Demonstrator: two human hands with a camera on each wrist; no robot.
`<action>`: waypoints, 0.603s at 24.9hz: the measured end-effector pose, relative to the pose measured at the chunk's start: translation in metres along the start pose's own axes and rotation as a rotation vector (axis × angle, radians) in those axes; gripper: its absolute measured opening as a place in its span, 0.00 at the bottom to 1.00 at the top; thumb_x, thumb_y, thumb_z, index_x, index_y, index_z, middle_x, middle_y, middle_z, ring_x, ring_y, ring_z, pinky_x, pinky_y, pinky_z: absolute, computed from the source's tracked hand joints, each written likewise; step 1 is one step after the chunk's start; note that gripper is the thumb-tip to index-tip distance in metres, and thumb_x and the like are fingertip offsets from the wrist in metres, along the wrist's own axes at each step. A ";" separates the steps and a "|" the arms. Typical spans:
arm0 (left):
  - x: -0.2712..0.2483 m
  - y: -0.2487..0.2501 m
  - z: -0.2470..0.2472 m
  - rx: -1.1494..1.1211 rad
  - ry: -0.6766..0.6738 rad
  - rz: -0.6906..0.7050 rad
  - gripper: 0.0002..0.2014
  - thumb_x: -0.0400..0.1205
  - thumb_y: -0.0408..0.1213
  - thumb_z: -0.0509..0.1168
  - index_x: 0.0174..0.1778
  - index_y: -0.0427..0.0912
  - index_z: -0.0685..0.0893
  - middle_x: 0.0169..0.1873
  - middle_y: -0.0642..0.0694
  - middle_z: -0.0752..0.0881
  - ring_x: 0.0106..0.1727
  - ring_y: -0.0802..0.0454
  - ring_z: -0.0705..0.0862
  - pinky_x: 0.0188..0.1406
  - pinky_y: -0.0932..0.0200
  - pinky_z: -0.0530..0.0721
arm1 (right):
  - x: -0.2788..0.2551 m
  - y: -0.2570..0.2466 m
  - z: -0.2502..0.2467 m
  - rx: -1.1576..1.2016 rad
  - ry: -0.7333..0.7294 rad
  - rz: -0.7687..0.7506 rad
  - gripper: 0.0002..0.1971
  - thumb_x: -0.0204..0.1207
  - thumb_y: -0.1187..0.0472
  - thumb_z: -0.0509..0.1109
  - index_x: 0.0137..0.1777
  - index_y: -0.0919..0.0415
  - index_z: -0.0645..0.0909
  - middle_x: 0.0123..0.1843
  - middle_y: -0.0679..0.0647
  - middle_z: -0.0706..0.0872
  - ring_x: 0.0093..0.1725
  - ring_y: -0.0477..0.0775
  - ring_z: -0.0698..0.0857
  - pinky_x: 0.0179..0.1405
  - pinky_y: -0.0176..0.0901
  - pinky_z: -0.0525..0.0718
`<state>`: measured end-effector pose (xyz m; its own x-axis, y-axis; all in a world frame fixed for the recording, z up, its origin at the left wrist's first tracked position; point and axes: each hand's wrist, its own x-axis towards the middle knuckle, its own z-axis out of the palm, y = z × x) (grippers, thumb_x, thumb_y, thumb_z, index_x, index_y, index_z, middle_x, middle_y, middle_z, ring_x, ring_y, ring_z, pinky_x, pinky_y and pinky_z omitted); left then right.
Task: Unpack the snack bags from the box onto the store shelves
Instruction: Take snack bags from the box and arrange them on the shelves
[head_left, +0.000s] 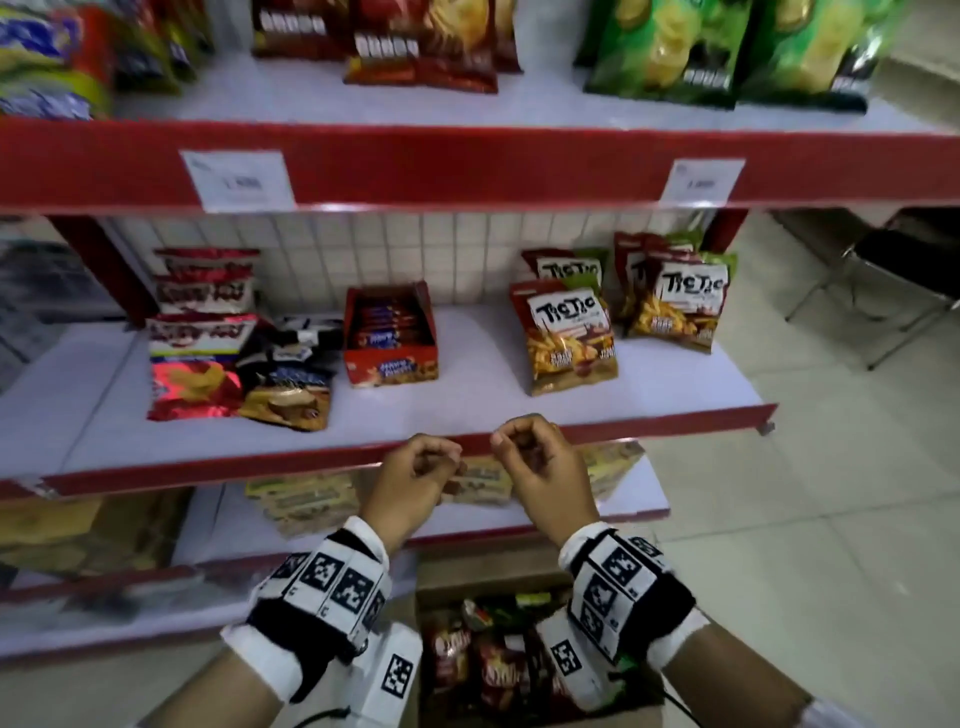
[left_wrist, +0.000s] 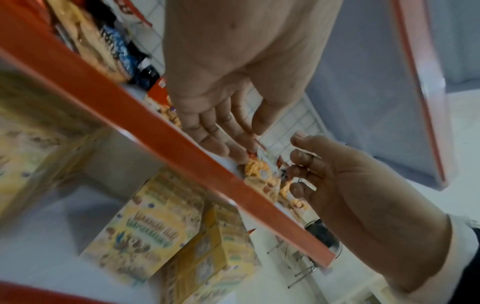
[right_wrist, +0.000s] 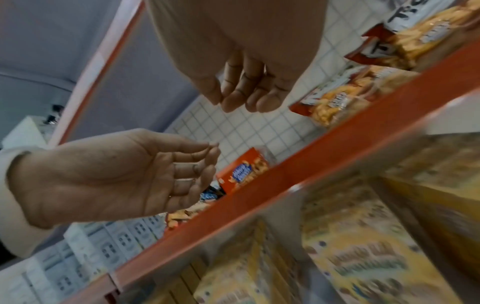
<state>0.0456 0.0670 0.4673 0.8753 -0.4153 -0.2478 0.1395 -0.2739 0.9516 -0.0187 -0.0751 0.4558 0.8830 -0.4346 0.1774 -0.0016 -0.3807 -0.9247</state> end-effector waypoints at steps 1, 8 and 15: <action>0.005 -0.015 0.010 0.011 -0.012 -0.051 0.05 0.84 0.28 0.61 0.52 0.32 0.81 0.38 0.43 0.85 0.33 0.56 0.84 0.25 0.73 0.78 | -0.002 0.020 -0.002 0.001 -0.018 0.044 0.03 0.79 0.62 0.70 0.43 0.56 0.81 0.40 0.55 0.86 0.40 0.52 0.84 0.43 0.41 0.82; 0.038 -0.144 0.067 0.057 -0.039 -0.206 0.04 0.83 0.24 0.61 0.50 0.33 0.80 0.40 0.39 0.84 0.35 0.53 0.82 0.29 0.70 0.81 | -0.039 0.172 0.007 -0.136 -0.168 0.172 0.03 0.79 0.60 0.69 0.50 0.57 0.82 0.42 0.53 0.85 0.42 0.47 0.82 0.43 0.29 0.78; 0.076 -0.334 0.110 0.034 -0.080 -0.333 0.05 0.84 0.24 0.59 0.50 0.35 0.79 0.35 0.46 0.82 0.18 0.67 0.80 0.18 0.76 0.74 | -0.079 0.368 0.057 -0.335 -0.283 0.217 0.07 0.78 0.63 0.68 0.53 0.51 0.80 0.39 0.45 0.79 0.39 0.38 0.75 0.39 0.30 0.70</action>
<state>0.0141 0.0312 0.1109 0.7452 -0.3641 -0.5586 0.3947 -0.4343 0.8097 -0.0623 -0.1343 0.0827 0.9382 -0.3124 -0.1490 -0.3102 -0.5679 -0.7624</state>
